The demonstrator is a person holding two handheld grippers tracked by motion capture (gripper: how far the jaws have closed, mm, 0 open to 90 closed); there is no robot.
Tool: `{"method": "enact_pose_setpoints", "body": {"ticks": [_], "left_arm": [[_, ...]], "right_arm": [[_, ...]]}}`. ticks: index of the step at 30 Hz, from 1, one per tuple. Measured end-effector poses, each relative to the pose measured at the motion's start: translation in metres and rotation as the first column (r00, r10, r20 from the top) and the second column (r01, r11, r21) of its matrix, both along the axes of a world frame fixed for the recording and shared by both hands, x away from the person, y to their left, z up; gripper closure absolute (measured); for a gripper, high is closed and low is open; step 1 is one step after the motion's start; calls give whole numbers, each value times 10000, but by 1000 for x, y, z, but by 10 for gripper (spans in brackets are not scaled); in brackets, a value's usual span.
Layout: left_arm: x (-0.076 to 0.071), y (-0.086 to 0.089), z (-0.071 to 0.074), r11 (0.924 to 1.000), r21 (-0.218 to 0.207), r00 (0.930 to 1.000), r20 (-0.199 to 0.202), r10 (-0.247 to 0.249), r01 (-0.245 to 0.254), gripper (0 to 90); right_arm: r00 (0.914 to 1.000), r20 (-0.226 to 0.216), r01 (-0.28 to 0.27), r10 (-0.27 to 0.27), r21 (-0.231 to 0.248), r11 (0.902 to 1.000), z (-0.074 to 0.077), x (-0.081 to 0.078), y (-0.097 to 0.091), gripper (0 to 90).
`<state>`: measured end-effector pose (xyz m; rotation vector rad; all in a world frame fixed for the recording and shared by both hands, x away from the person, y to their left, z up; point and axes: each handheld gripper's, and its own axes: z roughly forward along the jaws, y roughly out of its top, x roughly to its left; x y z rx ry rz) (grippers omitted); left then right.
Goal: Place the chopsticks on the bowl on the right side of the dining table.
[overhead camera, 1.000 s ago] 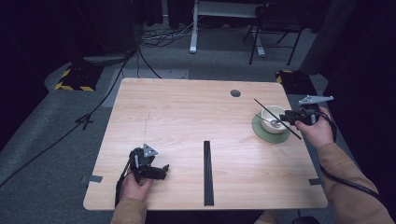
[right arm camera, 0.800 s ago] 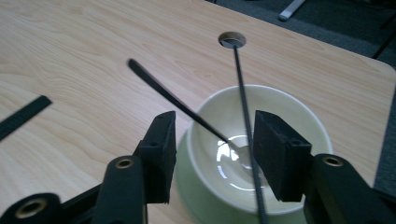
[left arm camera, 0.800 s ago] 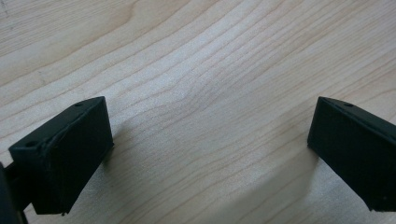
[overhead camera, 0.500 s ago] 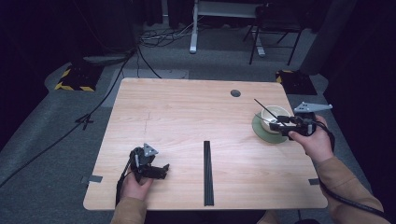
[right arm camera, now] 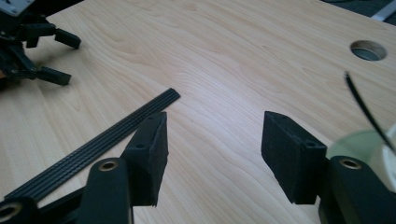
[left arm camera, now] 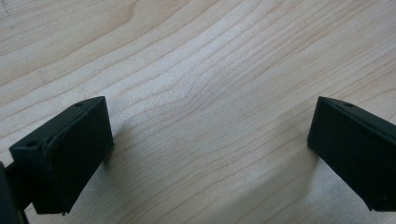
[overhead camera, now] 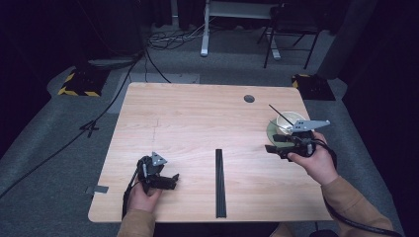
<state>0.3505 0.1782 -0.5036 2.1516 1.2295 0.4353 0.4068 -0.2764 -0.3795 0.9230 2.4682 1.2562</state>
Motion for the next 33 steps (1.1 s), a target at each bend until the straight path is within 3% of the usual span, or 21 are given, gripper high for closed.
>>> {"method": "enact_pose_setpoints", "body": {"ticks": [10, 16, 21, 28, 33], "left_arm": [[0, 0, 0, 10000, -12, 10000, -24, -41, 41, 3], [0, 0, 0, 10000, -9, 10000, -25, -44, 44, 3], [0, 0, 0, 10000, -12, 10000, -31, -49, 49, 3], [0, 0, 0, 10000, -11, 10000, -25, -40, 40, 3], [0, 0, 0, 10000, -8, 10000, -26, -43, 42, 3]], "right_arm": [[9965, -336, -762, 761, -19, 9971, -19, -14, 33, 396], [9905, -589, -1265, 1242, -365, 9913, -30, -23, 54, 347], [9864, -802, -1466, 1432, -378, 9885, -41, -28, 69, 315], [9851, -805, -1533, 1523, -72, 9881, -59, -36, 87, 314], [9884, -444, -1468, 1451, -364, 9885, -78, -46, 105, 315]]}}
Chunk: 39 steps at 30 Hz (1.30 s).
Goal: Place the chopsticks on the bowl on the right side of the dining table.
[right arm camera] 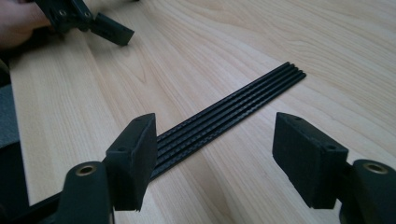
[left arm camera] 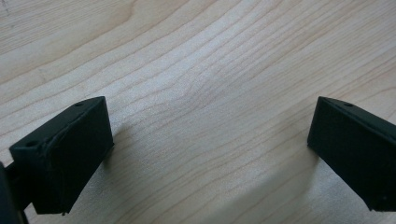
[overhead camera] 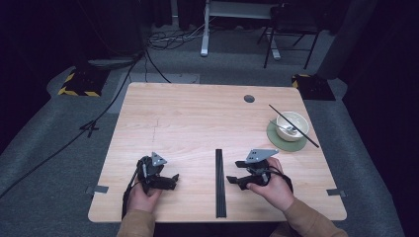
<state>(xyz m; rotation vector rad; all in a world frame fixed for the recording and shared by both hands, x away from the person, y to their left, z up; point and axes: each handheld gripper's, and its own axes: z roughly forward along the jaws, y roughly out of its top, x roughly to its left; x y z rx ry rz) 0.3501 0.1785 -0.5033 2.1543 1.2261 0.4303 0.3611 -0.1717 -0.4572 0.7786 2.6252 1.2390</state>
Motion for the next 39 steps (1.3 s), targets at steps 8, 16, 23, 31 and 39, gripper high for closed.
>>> {"method": "enact_pose_setpoints", "body": {"ticks": [8, 16, 23, 31, 39], "left_arm": [[0, 0, 0, 10000, 22, 10000, -22, 3, -3, 3], [0, 0, 0, 10000, 16, 10000, 13, 13, -13, 3], [0, 0, 0, 10000, 19, 10000, 7, 8, -8, 3], [0, 0, 0, 10000, 23, 10000, -23, -13, 13, 3], [0, 0, 0, 10000, 24, 10000, -22, -13, 13, 3]], "right_arm": [[10000, -51, -33, 32, -227, 9997, -21, -5, 16, 319], [9999, 107, 51, -45, -562, 9984, -31, -5, 20, 320], [9999, 137, -66, 76, -757, 9971, -35, -3, 19, 323], [9999, 102, 91, -84, -750, 9971, -35, -2, 17, 326], [9999, 152, 71, -56, -971, 9953, -35, -2, 16, 335]]}}
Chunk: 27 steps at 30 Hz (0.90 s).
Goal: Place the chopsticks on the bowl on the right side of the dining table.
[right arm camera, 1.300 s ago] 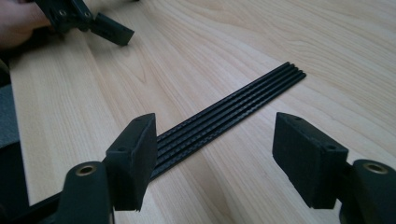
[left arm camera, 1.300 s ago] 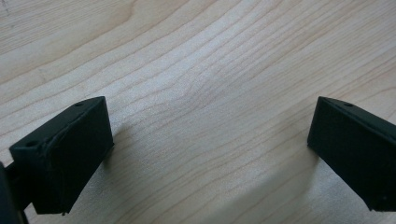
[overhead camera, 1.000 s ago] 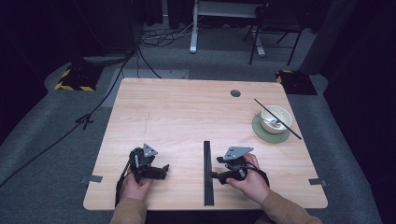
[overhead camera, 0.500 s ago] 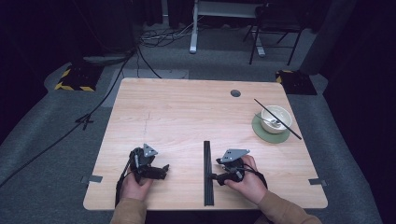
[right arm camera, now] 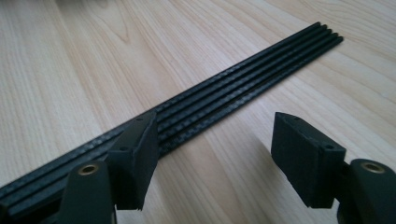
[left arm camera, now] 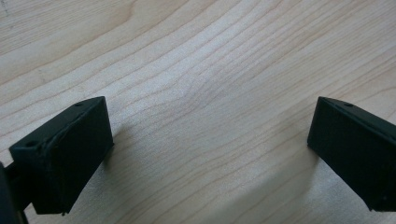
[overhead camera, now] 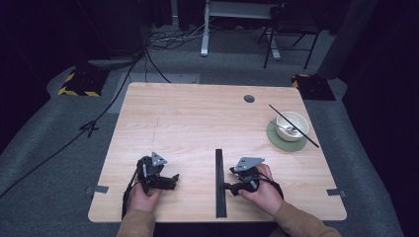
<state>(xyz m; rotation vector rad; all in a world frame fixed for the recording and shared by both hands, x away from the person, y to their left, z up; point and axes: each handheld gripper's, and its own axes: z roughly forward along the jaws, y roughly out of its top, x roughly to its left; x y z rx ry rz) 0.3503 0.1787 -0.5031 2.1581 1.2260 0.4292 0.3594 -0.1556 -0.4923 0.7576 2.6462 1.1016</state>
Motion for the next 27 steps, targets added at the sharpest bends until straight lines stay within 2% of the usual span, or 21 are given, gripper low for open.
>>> {"method": "enact_pose_setpoints", "body": {"ticks": [1, 4, 6, 10, 13, 15, 16, 19, 20, 21, 23, 25, 27], "left_arm": [[0, 0, 0, 10000, -6, 10000, 1, 0, 0, 3], [0, 0, 0, 10000, -9, 10000, 28, 12, -12, 3], [0, 0, 0, 10000, 0, 10000, 12, 9, -9, 3], [0, 0, 0, 10000, -25, 10000, 18, 3, -3, 3], [0, 0, 0, 10000, 3, 10000, -2, 2, -2, 3], [0, 0, 0, 10000, -7, 10000, -3, 1, -1, 3], [0, 0, 0, 10000, -19, 10000, 16, 6, -6, 3], [0, 0, 0, 10000, 3, 10000, -8, -1, 1, 3], [0, 0, 0, 10000, -7, 10000, -2, 0, 0, 3], [0, 0, 0, 10000, 4, 10000, -7, 1, 0, 3], [0, 0, 0, 10000, -4, 10000, -1, 0, 0, 3], [0, 0, 0, 10000, 4, 10000, -5, 3, -3, 3], [0, 0, 0, 10000, 5, 10000, -7, 1, -1, 3]], "right_arm": [[9999, 106, -31, 32, -105, 9999, 0, 1, -2, 335], [9998, -39, 189, -189, 152, 9997, 1, 1, -2, 334], [10000, 11, -83, 83, 245, 9997, 1, -1, 0, 333], [9999, -42, -104, 105, 251, 9996, -1, -3, 4, 332], [9998, -172, -31, 32, 69, 10000, -3, -3, 4, 343], [9998, 17, -186, 186, -84, 9998, -3, -1, 1, 347], [9999, -56, -86, 85, -108, 9999, -2, -1, 0, 347], [9997, -66, 254, -254, -20, 9997, 0, 1, -6, 347], [9997, -26, 260, -260, 69, 9996, 1, 1, -7, 346], [9993, -249, 267, -263, 159, 9995, 2, -1, -7, 343], [9995, -289, 141, -134, 234, 9996, 1, -4, -6, 343], [9997, -238, -53, 55, 87, 9999, 0, -6, -7, 346], [9996, -263, 66, -65, 8, 10000, -2, -8, -8, 353]]}}
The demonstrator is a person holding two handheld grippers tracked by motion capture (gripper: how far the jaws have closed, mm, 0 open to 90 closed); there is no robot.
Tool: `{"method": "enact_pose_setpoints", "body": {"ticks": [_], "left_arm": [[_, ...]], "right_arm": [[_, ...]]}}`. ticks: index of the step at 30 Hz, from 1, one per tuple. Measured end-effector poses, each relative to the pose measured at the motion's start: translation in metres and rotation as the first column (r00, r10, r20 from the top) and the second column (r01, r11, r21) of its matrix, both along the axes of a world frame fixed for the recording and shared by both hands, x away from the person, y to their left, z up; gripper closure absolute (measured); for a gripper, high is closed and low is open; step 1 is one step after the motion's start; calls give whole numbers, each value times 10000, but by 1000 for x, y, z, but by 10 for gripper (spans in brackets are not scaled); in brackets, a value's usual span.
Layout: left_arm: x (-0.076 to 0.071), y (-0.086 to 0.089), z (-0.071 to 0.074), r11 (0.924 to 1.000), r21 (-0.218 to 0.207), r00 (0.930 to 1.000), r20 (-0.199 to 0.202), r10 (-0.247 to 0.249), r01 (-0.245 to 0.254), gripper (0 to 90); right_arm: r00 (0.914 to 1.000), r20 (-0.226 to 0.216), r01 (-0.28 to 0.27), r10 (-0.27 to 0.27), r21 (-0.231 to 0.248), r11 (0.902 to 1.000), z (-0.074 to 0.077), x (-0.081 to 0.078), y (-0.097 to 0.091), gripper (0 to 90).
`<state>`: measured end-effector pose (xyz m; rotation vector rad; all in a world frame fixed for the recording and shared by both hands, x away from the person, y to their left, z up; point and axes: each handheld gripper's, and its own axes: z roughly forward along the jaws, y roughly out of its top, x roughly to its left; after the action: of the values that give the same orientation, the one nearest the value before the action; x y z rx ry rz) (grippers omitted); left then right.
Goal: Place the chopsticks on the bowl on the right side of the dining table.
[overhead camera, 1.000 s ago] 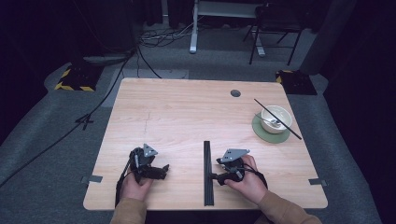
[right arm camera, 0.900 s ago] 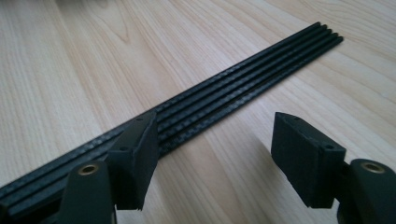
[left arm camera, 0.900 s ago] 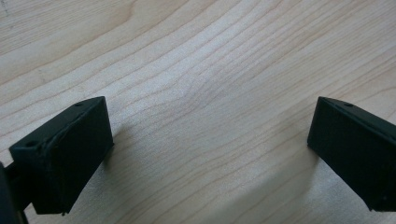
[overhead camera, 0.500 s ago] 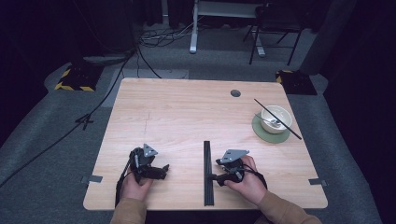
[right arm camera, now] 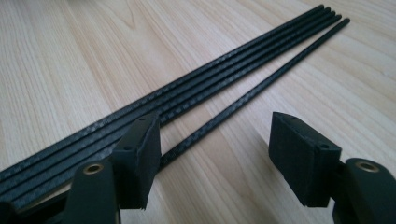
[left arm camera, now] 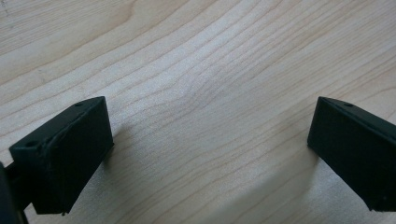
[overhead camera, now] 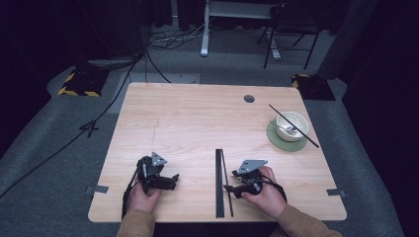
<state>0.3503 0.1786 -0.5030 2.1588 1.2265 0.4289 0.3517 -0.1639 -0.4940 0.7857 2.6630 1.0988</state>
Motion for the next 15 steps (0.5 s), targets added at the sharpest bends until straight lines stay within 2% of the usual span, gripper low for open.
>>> {"method": "enact_pose_setpoints", "body": {"ticks": [4, 11, 15], "left_arm": [[0, -1, -1, 10000, -52, 10000, 29, -2, 2, 2], [1, -1, -1, 10000, -61, 10000, 70, 4, -4, 3], [1, -1, -1, 10000, -54, 10000, 68, 18, -18, 3]], "right_arm": [[9995, 183, 250, -245, -265, 9993, 1, 4, -11, 382], [9895, 244, 1431, -1422, -393, 9889, 4, 26, -49, 389], [9874, 324, 1558, -1547, -325, 9873, 8, 32, -54, 392]]}}
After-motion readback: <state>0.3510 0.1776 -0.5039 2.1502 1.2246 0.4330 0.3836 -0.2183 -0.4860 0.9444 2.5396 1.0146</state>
